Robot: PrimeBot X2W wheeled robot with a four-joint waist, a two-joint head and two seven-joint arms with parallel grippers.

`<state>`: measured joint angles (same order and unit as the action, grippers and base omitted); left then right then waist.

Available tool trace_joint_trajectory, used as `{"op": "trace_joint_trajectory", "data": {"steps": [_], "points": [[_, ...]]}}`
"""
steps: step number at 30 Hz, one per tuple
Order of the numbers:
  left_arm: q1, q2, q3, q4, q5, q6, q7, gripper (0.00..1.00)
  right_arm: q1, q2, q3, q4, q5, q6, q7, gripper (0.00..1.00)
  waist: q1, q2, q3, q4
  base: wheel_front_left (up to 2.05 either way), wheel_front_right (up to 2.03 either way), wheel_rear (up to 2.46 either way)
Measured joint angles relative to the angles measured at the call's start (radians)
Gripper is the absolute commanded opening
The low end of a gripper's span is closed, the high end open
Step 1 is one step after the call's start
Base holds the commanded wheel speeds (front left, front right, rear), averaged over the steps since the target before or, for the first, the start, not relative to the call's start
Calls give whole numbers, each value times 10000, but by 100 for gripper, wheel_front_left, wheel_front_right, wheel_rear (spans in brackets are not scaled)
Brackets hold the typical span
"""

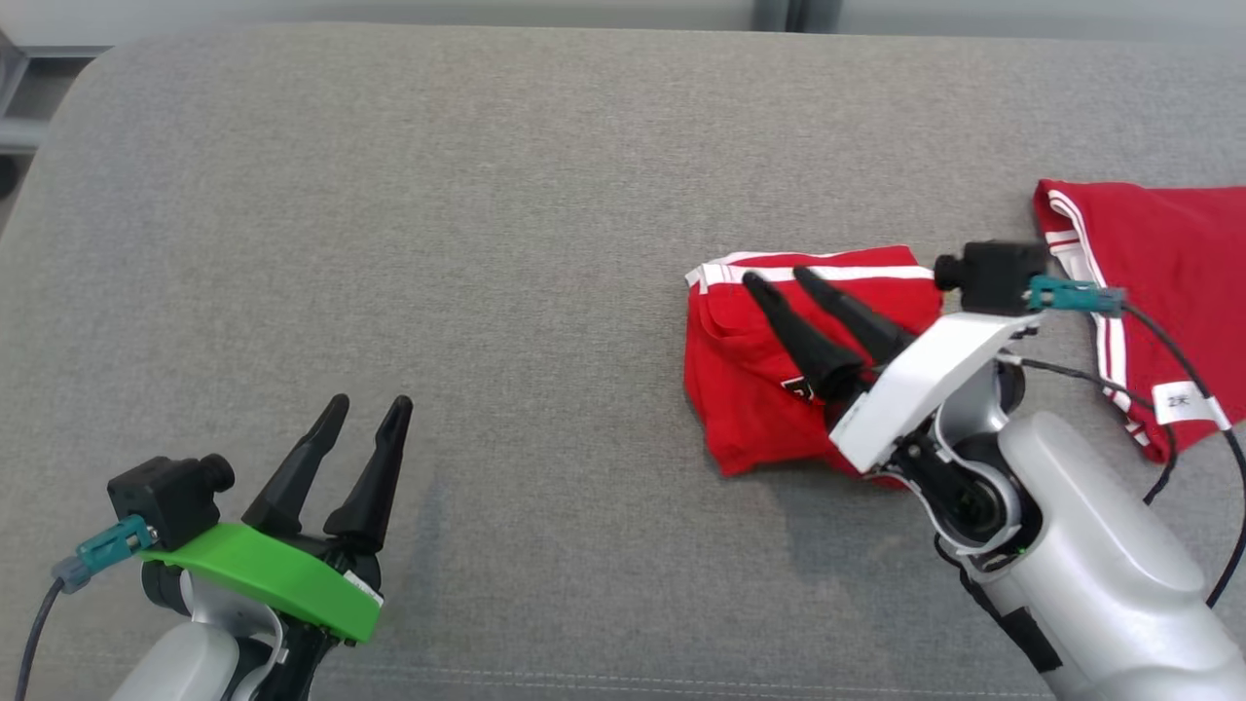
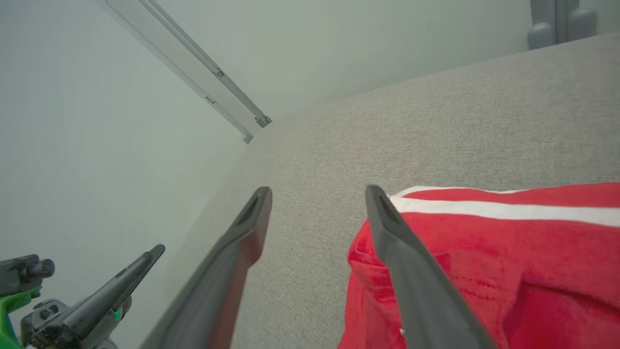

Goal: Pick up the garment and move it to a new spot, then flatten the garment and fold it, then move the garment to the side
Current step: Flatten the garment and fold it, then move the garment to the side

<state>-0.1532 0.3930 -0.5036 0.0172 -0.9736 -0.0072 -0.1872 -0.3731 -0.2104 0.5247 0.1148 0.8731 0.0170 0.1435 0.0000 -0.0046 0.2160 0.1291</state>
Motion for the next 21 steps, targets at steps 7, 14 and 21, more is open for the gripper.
{"op": "trace_joint_trajectory", "data": {"steps": [7,14,21], "points": [[106,12,115,-291,-2,86,-29,100,946,-625,-1047,-374,109,-564,-556,100,0,0,47,-486,0,0,0],[118,10,-15,-616,-2,90,2,100,1802,-1070,-2063,128,525,-892,-982,100,0,0,203,-973,0,0,0],[79,-10,-211,-723,0,88,119,100,1894,-817,-2247,318,1172,-767,-989,100,0,0,524,-1078,0,0,0]]}}
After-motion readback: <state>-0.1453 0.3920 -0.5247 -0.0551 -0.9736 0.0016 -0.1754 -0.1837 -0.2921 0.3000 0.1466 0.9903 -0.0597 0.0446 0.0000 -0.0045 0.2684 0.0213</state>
